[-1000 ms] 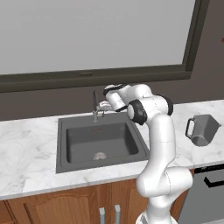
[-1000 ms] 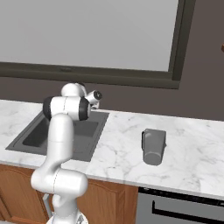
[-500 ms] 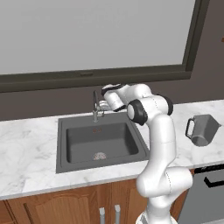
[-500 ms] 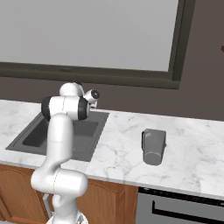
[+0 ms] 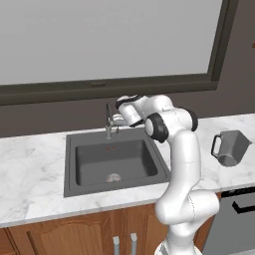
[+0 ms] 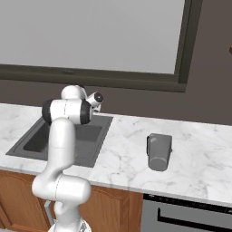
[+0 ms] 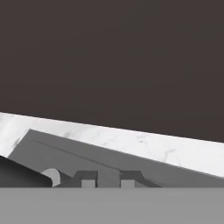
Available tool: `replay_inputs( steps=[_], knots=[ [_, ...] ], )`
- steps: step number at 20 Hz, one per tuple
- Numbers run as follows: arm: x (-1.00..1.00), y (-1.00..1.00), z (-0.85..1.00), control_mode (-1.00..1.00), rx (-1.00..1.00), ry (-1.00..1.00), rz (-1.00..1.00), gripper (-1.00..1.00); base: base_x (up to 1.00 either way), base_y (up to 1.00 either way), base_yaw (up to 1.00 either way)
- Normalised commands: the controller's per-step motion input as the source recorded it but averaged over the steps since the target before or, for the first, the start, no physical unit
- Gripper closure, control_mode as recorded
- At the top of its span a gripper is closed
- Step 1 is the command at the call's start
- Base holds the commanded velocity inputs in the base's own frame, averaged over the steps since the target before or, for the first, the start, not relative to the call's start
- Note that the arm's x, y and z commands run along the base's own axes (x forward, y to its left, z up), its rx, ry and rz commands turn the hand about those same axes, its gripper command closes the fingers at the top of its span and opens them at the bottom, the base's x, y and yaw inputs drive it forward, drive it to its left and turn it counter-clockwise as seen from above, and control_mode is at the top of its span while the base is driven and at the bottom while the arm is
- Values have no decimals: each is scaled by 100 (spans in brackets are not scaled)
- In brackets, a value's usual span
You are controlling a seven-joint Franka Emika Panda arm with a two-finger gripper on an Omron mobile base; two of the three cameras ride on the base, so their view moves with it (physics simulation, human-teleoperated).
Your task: Turn on the sink faucet and place the jug under the water for a few seconds to fill it up.
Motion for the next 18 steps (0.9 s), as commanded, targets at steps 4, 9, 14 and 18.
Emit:
replay_inputs(
  steps=[4, 9, 14, 18],
  knots=[
    [-14, -44, -4, -100, 0, 0, -6, 100, 0, 0, 0],
    [-29, -55, -14, -100, 0, 3, -11, 100, 0, 0, 0],
    [-34, -58, -22, -100, 0, 6, -12, 100, 0, 0, 0],
    [-39, -65, -23, -100, 0, 8, -15, 100, 0, 0, 0]
  ],
)
